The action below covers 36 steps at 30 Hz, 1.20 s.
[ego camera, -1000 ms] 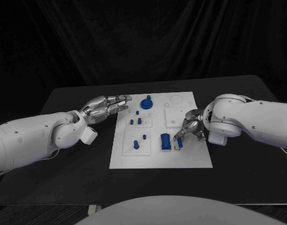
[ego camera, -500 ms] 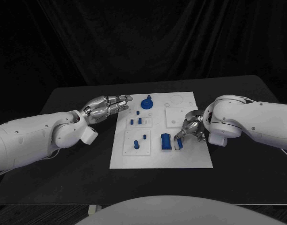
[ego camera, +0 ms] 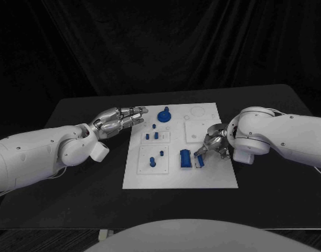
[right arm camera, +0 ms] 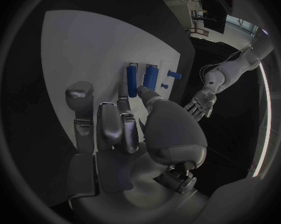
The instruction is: Assemble the parts on the task board
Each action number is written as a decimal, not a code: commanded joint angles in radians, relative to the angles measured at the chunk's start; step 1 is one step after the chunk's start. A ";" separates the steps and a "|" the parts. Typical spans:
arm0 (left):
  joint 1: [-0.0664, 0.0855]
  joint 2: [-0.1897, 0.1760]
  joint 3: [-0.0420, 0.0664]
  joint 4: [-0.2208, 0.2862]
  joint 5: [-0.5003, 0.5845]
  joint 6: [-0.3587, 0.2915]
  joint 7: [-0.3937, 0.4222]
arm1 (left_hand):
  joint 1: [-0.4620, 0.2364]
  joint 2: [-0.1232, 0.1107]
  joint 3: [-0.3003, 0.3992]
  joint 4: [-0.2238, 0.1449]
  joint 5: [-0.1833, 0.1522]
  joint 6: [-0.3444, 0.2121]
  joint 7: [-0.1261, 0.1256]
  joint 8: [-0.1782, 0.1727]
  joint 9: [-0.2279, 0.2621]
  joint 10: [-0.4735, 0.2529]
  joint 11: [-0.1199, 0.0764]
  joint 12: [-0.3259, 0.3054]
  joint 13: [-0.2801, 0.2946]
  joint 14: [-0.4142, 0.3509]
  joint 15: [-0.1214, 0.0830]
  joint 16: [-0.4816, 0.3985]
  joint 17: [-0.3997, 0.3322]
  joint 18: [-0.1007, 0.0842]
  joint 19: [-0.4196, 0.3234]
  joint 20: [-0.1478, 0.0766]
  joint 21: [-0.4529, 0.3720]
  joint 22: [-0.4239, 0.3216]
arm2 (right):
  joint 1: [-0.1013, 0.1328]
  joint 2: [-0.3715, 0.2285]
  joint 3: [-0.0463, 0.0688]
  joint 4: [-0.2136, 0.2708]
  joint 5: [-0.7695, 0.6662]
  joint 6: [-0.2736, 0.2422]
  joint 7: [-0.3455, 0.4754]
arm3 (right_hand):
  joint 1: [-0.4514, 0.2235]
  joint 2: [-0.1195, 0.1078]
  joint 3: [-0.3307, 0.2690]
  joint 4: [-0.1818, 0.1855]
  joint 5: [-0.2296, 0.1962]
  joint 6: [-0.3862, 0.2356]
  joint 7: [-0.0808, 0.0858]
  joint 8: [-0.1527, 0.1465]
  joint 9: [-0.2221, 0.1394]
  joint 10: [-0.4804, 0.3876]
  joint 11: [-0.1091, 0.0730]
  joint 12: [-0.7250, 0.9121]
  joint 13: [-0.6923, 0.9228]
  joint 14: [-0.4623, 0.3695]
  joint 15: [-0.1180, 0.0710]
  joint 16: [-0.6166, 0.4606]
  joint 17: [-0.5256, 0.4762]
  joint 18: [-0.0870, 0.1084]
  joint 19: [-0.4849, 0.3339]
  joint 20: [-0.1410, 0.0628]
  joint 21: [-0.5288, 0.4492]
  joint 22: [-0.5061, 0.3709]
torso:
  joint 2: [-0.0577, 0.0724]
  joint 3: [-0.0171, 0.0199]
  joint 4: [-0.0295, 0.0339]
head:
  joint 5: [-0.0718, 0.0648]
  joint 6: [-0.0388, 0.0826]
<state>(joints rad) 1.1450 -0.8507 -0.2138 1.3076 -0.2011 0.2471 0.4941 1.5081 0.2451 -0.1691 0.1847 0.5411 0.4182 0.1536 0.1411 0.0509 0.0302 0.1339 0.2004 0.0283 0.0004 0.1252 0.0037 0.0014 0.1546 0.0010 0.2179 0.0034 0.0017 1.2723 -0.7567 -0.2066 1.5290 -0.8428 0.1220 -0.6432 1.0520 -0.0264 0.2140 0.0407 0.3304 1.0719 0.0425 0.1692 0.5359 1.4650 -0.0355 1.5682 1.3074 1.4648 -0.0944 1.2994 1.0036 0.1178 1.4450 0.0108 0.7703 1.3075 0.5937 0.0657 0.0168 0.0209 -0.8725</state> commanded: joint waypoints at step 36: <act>-0.002 0.003 0.001 0.000 0.004 0.016 0.004 | 0.010 -0.006 0.008 -0.027 0.036 0.009 0.012 0.008 0.001 -0.001 0.006 0.003 0.001 0.000 0.010 -0.004 -0.001 0.006 -0.001 0.006 -0.003 -0.002 | -0.004 -0.002 0.000 -0.001 -0.020 0.007 -0.012 | -0.049 0.061 0.012 0.065 0.145 0.012 -0.004 0.001 0.014 0.106 -0.003 0.003 0.263 0.011 -0.005 -0.026 -0.029 0.011 0.004 0.001 -0.056 0.049 | 0.001 0.0001 0.0004 | 0.001 0.000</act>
<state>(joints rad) 1.1447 -0.8490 -0.2138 1.3065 -0.2011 0.2513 0.4896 1.5119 0.2413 -0.1610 0.1653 0.5712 0.4182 0.1536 0.1449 0.0509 0.0302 0.1339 0.2004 0.0282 0.0004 0.1252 0.0037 0.0009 0.1545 0.0010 0.2179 0.0034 0.0010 1.2708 -0.7591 -0.2066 1.5280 -0.8562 0.1257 -0.6434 0.9976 0.0345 0.2200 0.1059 0.4712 1.0795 0.0428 0.1692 0.5487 1.4650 -0.0356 1.5682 1.3081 1.4649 -0.0944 1.2775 0.9775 0.1172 1.4486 0.0143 0.7196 1.3081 0.5938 0.0657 0.0168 0.0215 -0.8725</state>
